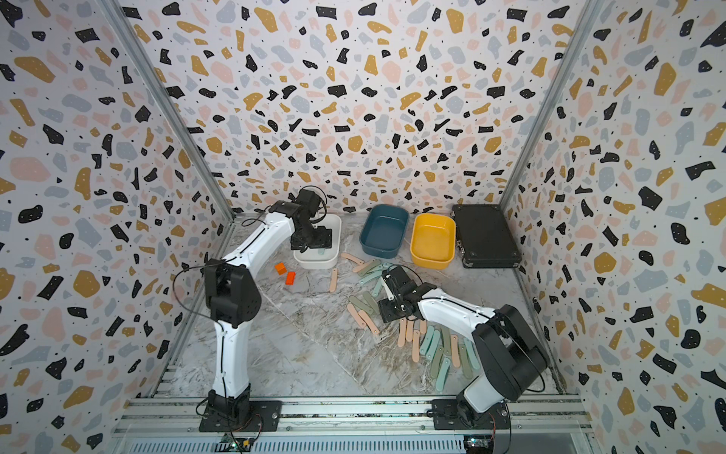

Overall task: Place the fruit knives into the storage box by color
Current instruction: Pick up the fruit knife from the center of the board.

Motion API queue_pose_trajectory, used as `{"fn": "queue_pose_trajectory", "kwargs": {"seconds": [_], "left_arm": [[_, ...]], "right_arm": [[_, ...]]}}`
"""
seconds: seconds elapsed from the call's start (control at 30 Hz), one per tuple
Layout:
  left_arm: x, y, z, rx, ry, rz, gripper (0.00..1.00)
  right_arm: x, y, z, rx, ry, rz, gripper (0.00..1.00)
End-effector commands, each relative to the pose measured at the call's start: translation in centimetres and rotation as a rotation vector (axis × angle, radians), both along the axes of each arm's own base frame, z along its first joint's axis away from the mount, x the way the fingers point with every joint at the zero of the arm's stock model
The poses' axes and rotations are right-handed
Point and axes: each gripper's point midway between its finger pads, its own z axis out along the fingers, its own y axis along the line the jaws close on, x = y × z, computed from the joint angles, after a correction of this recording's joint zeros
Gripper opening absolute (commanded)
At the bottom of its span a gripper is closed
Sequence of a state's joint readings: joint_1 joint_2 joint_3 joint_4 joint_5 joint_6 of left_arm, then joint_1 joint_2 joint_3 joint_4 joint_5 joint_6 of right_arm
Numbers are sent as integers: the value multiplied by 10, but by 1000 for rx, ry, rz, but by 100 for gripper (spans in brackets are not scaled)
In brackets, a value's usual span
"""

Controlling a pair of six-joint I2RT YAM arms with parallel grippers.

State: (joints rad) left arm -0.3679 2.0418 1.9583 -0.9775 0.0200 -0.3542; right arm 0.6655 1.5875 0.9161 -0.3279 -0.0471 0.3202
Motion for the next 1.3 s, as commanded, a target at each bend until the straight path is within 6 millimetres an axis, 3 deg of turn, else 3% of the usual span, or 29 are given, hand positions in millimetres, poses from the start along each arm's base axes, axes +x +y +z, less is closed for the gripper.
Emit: {"fn": "queue_pose_trajectory", "kwargs": {"seconds": [0.0, 0.2, 0.6, 0.83, 1.0, 1.27], "left_arm": [[-40, -26, -3, -92, 38, -47, 99], [-79, -15, -26, -88, 104, -73, 99], [-92, -12, -43, -82, 134, -88, 99], [-95, -8, -50, -67, 145, -84, 99], [-97, -7, -52, -64, 150, -84, 99], [-104, -4, -54, -63, 157, -83, 99]], "right_arm": [[20, 16, 13, -6, -70, 38, 57], [30, 25, 8, -33, -74, 73, 56], [53, 50, -14, -54, -40, 91, 47], [43, 35, -36, -119, 9, 70, 46], [29, 21, -46, -154, 50, 36, 36], [15, 11, -32, -163, 47, -12, 22]]}}
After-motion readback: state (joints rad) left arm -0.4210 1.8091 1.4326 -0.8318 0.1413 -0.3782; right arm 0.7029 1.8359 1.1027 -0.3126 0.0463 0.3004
